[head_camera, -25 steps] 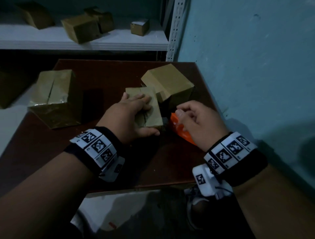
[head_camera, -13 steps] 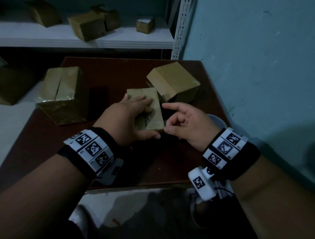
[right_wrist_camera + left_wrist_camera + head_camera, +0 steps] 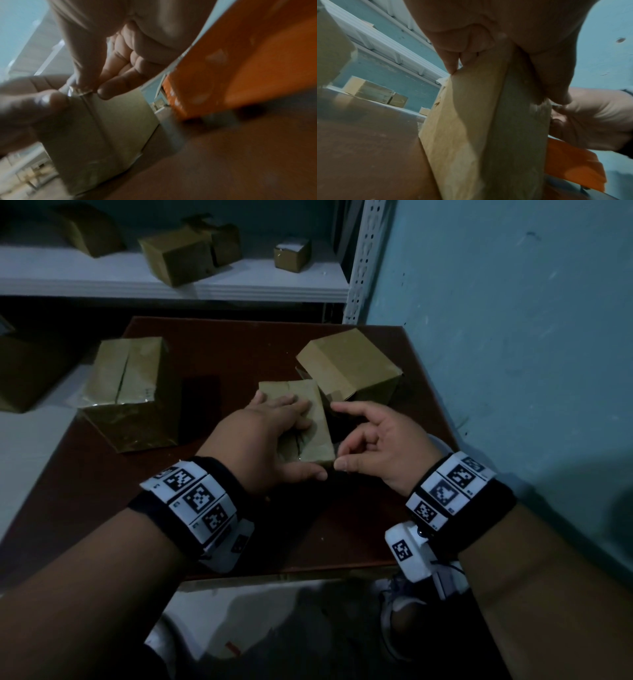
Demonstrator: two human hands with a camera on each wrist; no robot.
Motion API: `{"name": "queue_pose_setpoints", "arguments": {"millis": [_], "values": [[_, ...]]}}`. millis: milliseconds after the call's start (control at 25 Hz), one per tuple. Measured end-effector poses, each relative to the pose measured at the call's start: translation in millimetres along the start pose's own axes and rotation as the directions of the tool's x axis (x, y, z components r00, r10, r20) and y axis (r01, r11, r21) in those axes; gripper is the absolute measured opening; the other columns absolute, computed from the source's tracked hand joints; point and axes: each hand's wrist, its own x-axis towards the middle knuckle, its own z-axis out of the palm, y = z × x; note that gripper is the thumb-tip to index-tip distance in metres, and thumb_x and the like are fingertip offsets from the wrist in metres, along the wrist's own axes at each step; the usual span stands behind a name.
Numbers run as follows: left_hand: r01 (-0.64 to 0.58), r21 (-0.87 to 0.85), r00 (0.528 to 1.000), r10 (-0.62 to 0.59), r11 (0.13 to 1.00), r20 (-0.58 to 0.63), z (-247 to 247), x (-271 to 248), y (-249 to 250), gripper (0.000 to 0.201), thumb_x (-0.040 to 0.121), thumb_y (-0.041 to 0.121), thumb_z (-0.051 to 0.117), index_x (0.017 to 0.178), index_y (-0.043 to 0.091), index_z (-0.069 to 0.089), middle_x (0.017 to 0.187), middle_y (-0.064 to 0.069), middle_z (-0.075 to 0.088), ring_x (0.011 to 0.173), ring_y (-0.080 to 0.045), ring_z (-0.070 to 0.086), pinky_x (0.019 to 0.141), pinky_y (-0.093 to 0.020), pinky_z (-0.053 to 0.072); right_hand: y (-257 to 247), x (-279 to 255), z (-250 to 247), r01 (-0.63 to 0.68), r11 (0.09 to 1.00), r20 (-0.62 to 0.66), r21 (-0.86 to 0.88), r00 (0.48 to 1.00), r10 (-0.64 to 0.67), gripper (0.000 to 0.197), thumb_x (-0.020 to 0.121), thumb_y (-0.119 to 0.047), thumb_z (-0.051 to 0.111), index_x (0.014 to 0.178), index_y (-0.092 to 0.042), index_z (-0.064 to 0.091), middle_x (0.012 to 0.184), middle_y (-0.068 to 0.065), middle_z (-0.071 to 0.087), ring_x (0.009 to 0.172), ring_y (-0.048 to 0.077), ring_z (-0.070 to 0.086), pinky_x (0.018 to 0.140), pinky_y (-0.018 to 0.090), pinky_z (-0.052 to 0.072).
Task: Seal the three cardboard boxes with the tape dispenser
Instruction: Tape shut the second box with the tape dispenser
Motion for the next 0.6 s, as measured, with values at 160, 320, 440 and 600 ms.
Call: {"name": "queue_pose_setpoints", "arguments": {"millis": [160,320,440,600], "values": [[-0.014,-0.006,1.000,0.014,1.000,-0.020,1.1,0.6,-0.2,0.118,0.054,0.098,0.055,0.151,0.031,0.052,0.164,0.010,0.042,0.157,-0.022,0.029,0.128,-0.054,0.025,1.9,3.0,1.2,-0.011,0.997,-0.017,-0.074,1.000,0.010,0.071,0.085,-0.007,0.085,0.141,-0.037,0.056,0.092,0.000,0.079,0.078,0.016,0.077,0.076,0.035,0.064],[0.009,-0.002,1.000,-0.009,1.000,0.003,1.1,0.5,-0.3,0.125,0.049,0.107,0.046,0.151,0.035,0.050,0.165,0.014,0.039,0.158,-0.020,0.026,0.127,-0.055,0.026,0.6,3.1,3.6,-0.076,0.997,-0.225,-0.035,0.972,0.066,0.047,0.098,-0.014,0.072,0.142,-0.022,0.058,0.090,0.002,0.077,0.075,0.013,0.077,0.060,0.038,0.063],[0.012,-0.012,1.000,-0.012,1.000,0.004,-2.0,-0.2,3.6,0.123,0.050,0.101,0.051,0.152,0.032,0.051,0.165,0.011,0.040,0.158,-0.020,0.026,0.129,-0.051,0.022,-6.9,4.8,9.7,0.011,0.966,-0.298,0.257,0.952,0.068,0.052,0.102,-0.047,0.061,0.145,-0.021,0.052,0.122,0.004,0.074,0.108,0.016,0.074,0.090,0.043,0.063],[-0.009,-0.042,0.999,0.007,0.999,-0.034,-4.7,-3.2,11.9,0.109,0.058,0.090,0.063,0.147,0.026,0.058,0.163,0.007,0.043,0.157,-0.018,0.029,0.131,-0.047,0.018,-16.5,12.0,39.5,-0.118,0.944,-0.213,0.309,0.958,0.190,0.088,0.069,-0.107,0.035,0.146,-0.064,0.037,0.161,-0.012,0.045,0.149,0.014,0.042,0.124,0.051,0.031]]}}
